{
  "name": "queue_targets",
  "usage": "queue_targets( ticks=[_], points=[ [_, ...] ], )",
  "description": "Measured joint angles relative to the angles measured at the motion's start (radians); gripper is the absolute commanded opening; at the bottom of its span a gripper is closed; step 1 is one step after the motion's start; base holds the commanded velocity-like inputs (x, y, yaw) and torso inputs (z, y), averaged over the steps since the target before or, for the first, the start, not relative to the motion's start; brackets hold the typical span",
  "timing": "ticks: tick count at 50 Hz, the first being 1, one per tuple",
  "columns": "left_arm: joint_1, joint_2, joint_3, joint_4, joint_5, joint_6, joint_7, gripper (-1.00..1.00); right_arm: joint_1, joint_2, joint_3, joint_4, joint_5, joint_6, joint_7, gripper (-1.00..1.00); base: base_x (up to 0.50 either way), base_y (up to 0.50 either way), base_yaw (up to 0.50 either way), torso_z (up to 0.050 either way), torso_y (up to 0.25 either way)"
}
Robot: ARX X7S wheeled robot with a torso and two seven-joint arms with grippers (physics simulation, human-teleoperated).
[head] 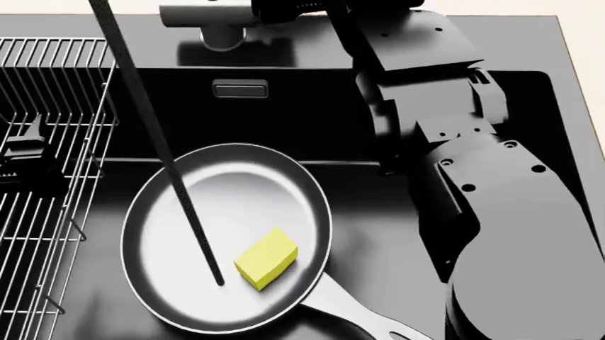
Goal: Pick the pan and sponge and place them into the sink. Then turn on the water.
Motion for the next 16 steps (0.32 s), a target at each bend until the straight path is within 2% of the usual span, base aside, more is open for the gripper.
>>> queue_targets(
  ticks=[6,16],
  points=[
    [-0.003,0.001,-0.002,0.003,-0.004,-0.006,-0.006,1.0,0.009,0.005,-0.17,0.0,0.175,-0.029,-0.006,1.0,0.0,0.0,0.0,0.0,0.0],
    [-0.01,0.002,-0.008,0.013,-0.014,-0.019,-0.018,1.0,0.03,-0.009,-0.557,-0.003,0.577,-0.093,-0.051,1.0,0.0,0.0,0.0,0.0,0.0]
  ],
)
